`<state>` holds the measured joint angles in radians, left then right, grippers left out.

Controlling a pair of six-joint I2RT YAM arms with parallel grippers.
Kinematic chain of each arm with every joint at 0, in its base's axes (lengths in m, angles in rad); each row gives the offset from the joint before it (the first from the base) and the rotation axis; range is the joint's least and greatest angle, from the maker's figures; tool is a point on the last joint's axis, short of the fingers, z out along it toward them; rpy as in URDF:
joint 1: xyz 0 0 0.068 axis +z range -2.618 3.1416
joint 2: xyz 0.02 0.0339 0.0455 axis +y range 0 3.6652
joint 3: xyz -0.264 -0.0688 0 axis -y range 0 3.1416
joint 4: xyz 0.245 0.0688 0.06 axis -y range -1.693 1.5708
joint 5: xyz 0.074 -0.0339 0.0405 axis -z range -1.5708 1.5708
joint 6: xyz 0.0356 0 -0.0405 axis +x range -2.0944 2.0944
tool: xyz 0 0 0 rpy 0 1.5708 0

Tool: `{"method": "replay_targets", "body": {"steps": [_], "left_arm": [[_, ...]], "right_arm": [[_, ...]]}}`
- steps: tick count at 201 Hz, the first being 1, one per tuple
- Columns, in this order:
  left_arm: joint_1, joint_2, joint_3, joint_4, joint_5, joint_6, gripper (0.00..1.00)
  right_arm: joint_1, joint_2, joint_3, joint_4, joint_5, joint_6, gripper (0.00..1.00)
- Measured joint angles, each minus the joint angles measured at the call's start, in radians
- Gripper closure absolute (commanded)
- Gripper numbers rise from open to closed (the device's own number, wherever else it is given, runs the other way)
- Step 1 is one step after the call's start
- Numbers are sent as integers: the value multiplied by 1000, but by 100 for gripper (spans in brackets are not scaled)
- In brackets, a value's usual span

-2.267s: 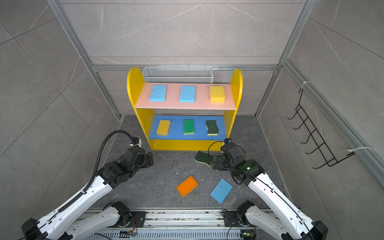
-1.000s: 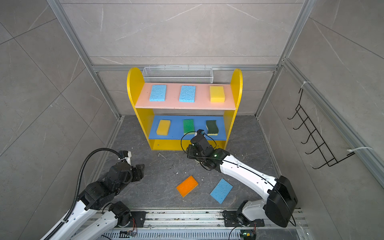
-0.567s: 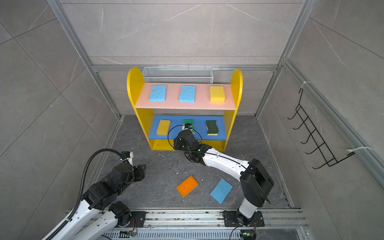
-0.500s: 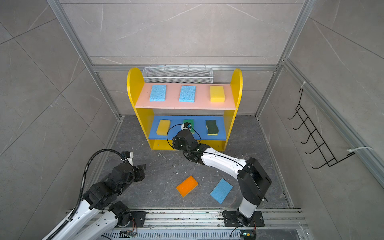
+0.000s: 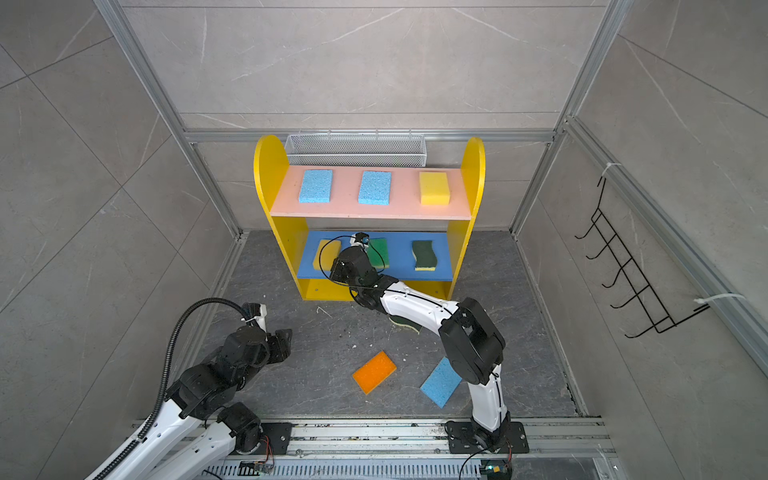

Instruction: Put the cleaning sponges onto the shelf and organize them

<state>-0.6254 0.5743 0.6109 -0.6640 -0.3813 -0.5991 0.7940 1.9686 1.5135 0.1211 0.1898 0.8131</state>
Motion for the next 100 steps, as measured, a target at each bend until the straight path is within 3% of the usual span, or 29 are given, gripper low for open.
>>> {"method": "replay_targets", "body": {"steps": [100], "left_arm": [[13,13,0,16,-1,24,38]], "right_arm": [[-65,121,162,-48,16,21,83]]}}
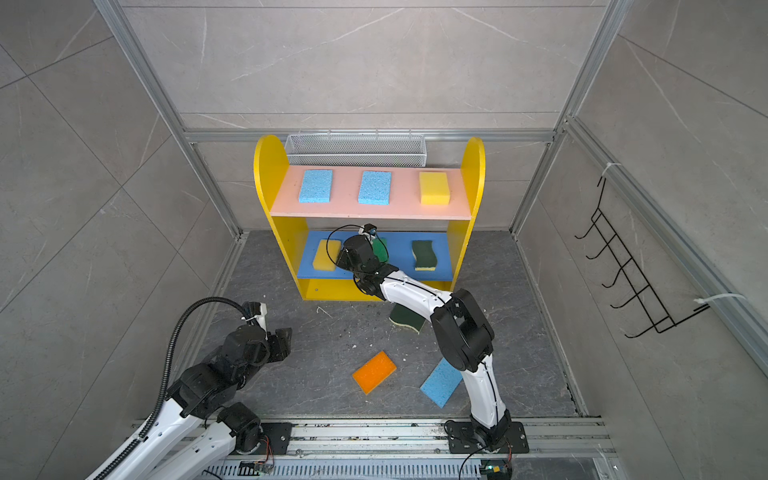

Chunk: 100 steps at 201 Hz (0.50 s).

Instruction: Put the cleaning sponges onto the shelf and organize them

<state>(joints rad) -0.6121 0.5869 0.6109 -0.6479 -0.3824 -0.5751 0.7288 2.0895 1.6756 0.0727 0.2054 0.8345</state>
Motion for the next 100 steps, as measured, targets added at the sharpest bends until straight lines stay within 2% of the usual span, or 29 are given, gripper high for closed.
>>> {"method": "replay_targets", "body": {"steps": [100], "left_arm": [[12,24,0,11,1,3,37]], "right_arm": [[-2,135,164,-103,16,0,83]]}}
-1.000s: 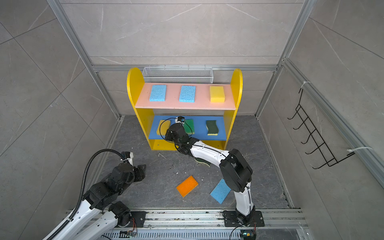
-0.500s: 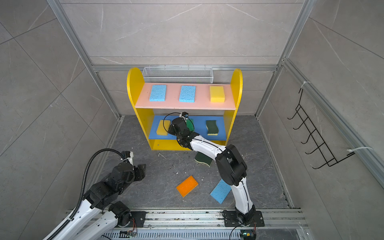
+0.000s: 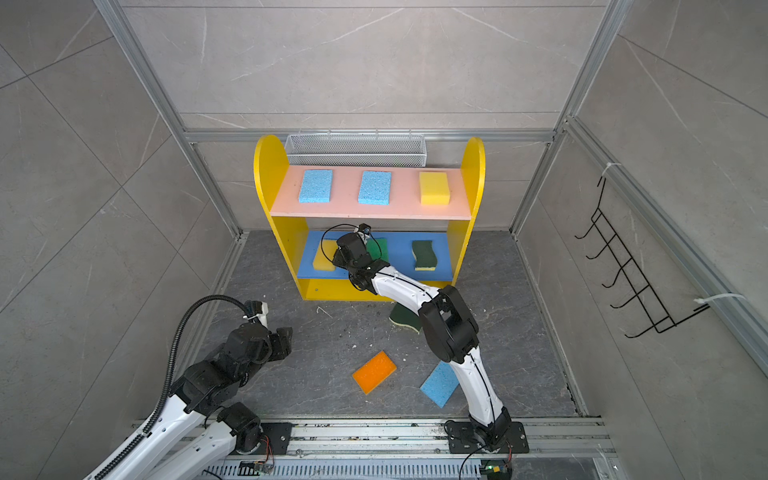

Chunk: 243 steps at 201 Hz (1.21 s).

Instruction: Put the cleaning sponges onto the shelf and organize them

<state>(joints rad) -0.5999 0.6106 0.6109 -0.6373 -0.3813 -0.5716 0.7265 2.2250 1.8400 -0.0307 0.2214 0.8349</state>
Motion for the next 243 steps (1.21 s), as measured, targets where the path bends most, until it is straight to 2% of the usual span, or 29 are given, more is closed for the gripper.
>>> {"method": "replay_targets", "body": {"steps": [90,147,243], "left_arm": [[12,14,0,18,21,4,37],[22,19,0,18,26,6,37],[23,62,28,14,71,4,35]], "right_arm": [[-9,64,110,-50,3,0,83],[-9,63,107,-55,15,0,83],[21,-159,-142,-101,35,-19,78]]}}
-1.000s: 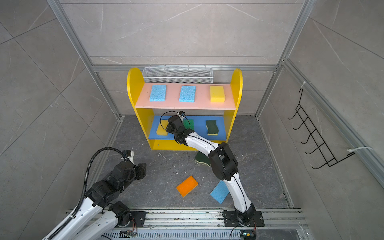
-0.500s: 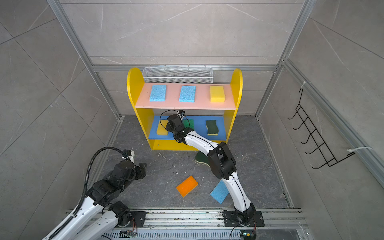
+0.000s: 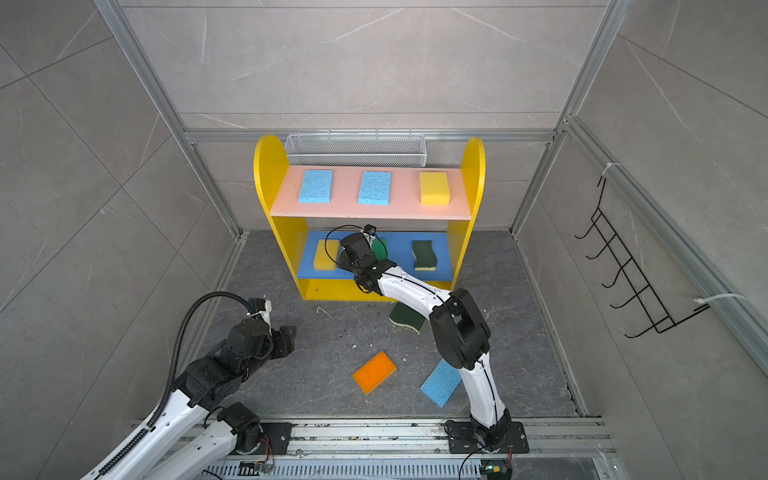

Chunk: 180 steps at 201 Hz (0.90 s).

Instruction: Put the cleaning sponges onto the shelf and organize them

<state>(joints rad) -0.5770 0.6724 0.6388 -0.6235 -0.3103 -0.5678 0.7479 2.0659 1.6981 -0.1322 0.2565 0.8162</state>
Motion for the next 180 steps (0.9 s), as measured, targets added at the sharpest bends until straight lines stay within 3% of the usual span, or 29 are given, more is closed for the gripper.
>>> {"method": "replay_targets", "body": {"steps": [65,125,180], "left_arm": [[0,52,21,-18,25,0,31],[0,34,28,-58,24,-6,30],[0,19,35,-57,32,-43,34]], "right_arm": [[130,-275,-265,-61,-10,3,71],[121,-628,-513,-179,143,-35,70],[12,-651,-541,-163,176,-127,78]]}}
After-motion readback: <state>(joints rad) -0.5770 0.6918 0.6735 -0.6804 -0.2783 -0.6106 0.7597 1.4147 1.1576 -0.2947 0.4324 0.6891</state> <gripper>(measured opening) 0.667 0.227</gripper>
